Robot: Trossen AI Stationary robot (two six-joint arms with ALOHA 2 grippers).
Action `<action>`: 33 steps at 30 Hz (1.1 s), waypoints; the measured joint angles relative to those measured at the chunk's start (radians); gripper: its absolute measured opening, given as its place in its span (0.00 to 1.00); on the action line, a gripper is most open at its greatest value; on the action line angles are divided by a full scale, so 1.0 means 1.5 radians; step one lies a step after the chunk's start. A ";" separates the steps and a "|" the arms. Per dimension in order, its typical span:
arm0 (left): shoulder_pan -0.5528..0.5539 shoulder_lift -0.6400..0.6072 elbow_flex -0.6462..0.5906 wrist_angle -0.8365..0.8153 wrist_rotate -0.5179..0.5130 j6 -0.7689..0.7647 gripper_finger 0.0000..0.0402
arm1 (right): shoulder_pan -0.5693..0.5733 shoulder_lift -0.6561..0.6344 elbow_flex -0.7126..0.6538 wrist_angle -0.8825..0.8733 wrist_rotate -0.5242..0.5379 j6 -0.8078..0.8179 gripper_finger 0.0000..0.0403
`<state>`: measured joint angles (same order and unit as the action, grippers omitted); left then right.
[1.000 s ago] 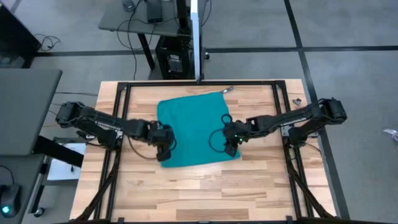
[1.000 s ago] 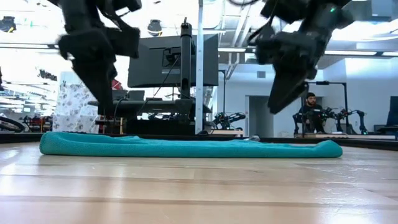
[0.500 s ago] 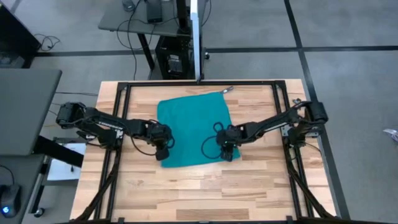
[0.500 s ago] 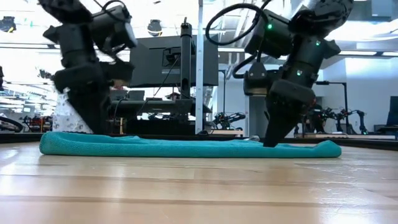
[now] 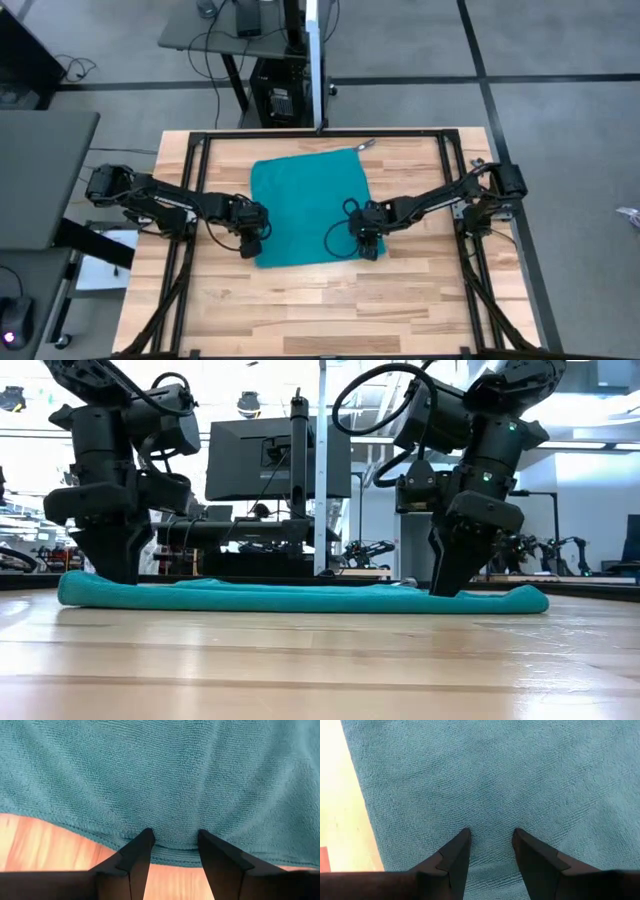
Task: Roll towel
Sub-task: Fold the blue towel
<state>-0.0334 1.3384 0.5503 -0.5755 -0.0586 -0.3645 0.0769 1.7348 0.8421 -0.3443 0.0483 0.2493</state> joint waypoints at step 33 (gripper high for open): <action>-0.109 0.018 0.042 0.200 0.054 -0.081 0.37 | 0.067 0.012 0.045 0.018 0.011 0.011 0.37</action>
<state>-0.1965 1.3659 0.6132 -0.2752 0.0227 -0.4863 0.1772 1.7525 0.9090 -0.3175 0.0640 0.2653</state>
